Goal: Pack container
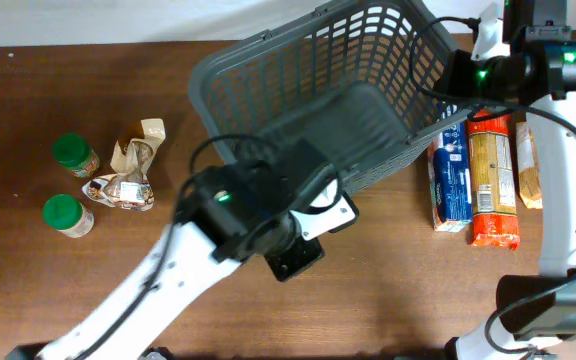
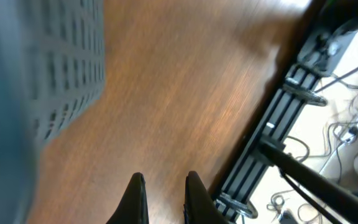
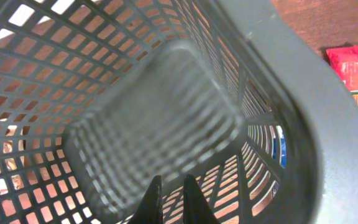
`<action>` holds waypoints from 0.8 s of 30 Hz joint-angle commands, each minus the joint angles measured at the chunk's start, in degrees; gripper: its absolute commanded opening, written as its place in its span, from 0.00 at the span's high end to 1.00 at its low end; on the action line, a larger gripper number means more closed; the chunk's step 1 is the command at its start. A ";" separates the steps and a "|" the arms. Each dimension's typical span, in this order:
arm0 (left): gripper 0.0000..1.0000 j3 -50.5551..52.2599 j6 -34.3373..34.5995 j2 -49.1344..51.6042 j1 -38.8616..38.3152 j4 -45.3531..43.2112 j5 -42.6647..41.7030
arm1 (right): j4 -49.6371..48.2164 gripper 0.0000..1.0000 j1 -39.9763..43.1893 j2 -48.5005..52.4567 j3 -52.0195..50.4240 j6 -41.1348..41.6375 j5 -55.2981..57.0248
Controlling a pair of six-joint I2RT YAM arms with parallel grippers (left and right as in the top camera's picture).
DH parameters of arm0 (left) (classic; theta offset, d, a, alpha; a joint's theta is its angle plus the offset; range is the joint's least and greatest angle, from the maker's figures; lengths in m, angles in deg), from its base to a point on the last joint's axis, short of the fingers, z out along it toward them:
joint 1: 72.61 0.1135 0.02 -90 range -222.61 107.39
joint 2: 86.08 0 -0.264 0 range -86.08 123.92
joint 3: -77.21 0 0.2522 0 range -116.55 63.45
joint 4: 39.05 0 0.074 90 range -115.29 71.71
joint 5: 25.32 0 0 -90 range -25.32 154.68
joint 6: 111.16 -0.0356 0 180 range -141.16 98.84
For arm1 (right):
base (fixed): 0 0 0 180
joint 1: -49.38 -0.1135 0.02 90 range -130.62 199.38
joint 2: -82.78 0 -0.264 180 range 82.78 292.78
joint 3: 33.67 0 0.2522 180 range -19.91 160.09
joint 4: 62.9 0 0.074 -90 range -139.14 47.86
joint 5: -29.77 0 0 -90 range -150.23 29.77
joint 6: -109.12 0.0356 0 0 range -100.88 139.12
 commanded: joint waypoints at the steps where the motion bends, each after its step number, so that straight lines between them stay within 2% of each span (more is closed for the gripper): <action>1: 0.98 4.00 -1.18 0.59 0.07 -3.13 1.62 | 0.87 0.96 0.26 0.24 0.13 0.07 -0.70; 5: 0.98 7.61 -1.16 0.59 2.45 -5.68 5.51 | 4.00 0.96 0.26 0.24 0.13 0.09 -0.50; 24: 0.98 7.82 -1.14 0.57 22.75 -12.68 5.53 | 10.80 0.96 -0.17 0.24 0.13 0.09 -0.50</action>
